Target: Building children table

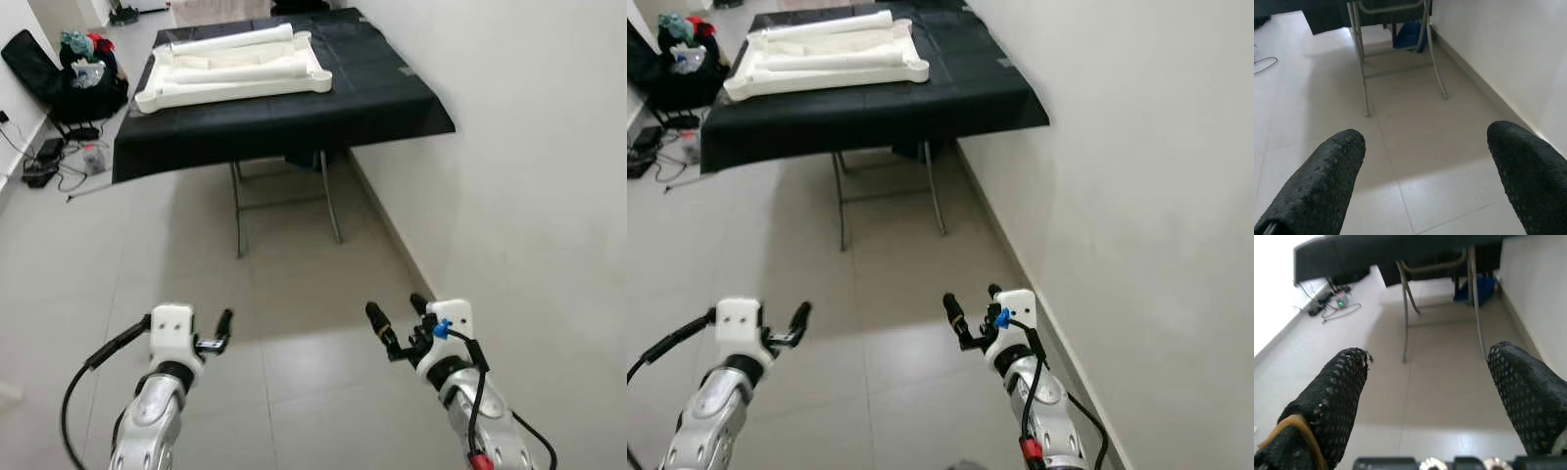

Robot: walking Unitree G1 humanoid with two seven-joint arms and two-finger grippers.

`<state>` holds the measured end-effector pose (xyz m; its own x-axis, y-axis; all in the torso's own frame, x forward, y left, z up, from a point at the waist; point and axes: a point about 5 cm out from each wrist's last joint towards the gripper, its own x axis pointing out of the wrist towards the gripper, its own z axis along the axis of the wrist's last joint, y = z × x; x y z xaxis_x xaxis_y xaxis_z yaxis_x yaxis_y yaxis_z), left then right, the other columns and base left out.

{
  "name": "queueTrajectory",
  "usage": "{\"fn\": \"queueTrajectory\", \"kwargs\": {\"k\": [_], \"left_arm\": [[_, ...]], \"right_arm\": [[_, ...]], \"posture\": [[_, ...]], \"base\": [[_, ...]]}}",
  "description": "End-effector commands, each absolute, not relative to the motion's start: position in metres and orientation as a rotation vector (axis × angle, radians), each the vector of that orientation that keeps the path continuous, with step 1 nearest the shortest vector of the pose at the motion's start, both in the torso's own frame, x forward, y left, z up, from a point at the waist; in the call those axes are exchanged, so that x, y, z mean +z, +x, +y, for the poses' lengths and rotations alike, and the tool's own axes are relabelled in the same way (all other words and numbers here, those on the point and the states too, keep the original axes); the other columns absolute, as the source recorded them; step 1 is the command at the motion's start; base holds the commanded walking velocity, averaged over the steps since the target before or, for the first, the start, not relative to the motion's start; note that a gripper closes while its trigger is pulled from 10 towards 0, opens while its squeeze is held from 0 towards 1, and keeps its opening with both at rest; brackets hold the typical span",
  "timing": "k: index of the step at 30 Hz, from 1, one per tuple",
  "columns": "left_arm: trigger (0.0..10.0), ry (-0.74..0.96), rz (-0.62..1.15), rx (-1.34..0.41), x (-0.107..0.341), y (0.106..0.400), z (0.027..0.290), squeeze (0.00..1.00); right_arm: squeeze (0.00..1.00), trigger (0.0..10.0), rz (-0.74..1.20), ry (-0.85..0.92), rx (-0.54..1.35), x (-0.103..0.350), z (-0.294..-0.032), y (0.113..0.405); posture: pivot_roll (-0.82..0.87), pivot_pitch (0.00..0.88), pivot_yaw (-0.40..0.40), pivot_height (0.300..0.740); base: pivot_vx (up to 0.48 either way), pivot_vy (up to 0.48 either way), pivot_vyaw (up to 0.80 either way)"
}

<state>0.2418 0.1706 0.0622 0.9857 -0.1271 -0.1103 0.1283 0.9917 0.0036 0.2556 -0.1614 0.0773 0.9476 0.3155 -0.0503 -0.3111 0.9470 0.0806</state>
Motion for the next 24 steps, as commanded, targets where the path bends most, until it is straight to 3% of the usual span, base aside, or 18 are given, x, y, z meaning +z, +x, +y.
{"fn": "queueTrajectory", "kwargs": {"k": [1, 5, 13, 24], "left_arm": [[10.0, 0.041, 0.109, -0.145, 0.063, 0.234, 0.165, 0.00], [10.0, -0.026, 0.102, -0.109, 0.068, 0.236, 0.162, 0.00], [10.0, -0.078, 0.094, -0.059, 0.078, 0.237, 0.159, 0.00], [10.0, -0.090, 0.083, -0.075, 0.097, 0.256, 0.156, 0.00]], "right_arm": [[0.00, 10.0, 0.051, 0.063, 0.351, 0.081, -0.152, 0.251], [0.00, 10.0, 0.026, 0.042, 0.343, 0.086, -0.151, 0.259], [0.00, 10.0, 0.057, 0.078, 0.301, 0.093, -0.154, 0.270], [0.00, 10.0, 0.086, 0.071, 0.246, 0.103, -0.156, 0.277]], "posture": [[-0.11, 0.003, 0.037, 0.740], [-0.11, 0.000, 0.032, 0.740], [-0.11, 0.000, 0.031, 0.740], [-0.11, 0.000, 0.042, 0.740]], "base": [[0.000, 0.000, 0.00], [0.000, 0.000, 0.00], [0.000, 0.000, 0.65], [0.034, 0.000, 0.07]]}}
